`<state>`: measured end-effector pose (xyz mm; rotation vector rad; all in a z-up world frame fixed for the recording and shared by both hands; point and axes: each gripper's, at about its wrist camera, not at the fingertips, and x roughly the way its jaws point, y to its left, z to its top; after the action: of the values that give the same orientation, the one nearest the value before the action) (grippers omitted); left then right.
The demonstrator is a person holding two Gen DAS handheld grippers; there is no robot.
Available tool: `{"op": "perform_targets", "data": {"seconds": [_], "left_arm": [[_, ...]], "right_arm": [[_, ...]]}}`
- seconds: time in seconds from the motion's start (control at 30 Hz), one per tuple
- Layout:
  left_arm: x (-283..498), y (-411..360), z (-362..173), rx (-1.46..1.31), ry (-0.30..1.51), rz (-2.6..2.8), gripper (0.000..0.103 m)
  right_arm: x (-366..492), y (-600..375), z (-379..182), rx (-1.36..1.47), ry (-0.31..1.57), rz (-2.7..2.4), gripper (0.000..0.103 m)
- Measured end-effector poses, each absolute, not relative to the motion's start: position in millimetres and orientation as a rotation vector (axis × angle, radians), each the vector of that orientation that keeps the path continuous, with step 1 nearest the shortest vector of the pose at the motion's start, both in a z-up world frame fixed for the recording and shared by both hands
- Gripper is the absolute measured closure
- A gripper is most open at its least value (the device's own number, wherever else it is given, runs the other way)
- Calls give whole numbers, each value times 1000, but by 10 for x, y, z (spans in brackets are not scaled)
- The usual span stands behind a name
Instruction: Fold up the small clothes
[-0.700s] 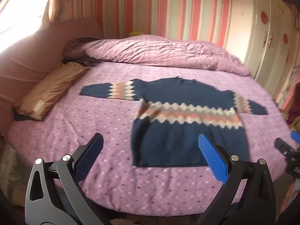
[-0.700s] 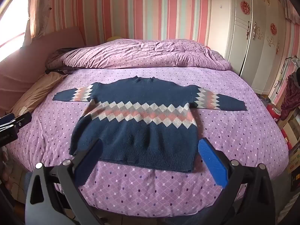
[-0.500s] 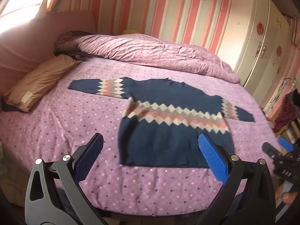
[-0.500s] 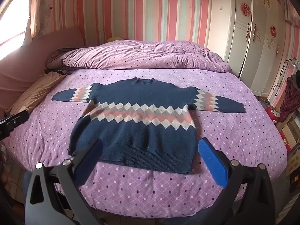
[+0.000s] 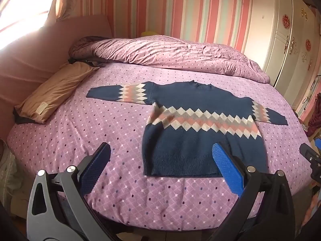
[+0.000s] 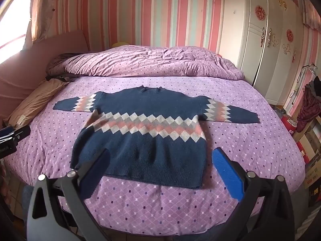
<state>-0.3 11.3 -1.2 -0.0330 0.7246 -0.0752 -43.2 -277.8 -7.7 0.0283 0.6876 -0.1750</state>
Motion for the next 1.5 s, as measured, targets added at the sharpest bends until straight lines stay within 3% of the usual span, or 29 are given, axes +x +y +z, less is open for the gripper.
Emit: {"op": "perform_targets", "data": {"seconds": [1.5], "left_arm": [[19, 37, -100, 4, 744, -81, 3]], "right_arm": [[-365, -2847, -62, 40, 681, -178, 1]]}}
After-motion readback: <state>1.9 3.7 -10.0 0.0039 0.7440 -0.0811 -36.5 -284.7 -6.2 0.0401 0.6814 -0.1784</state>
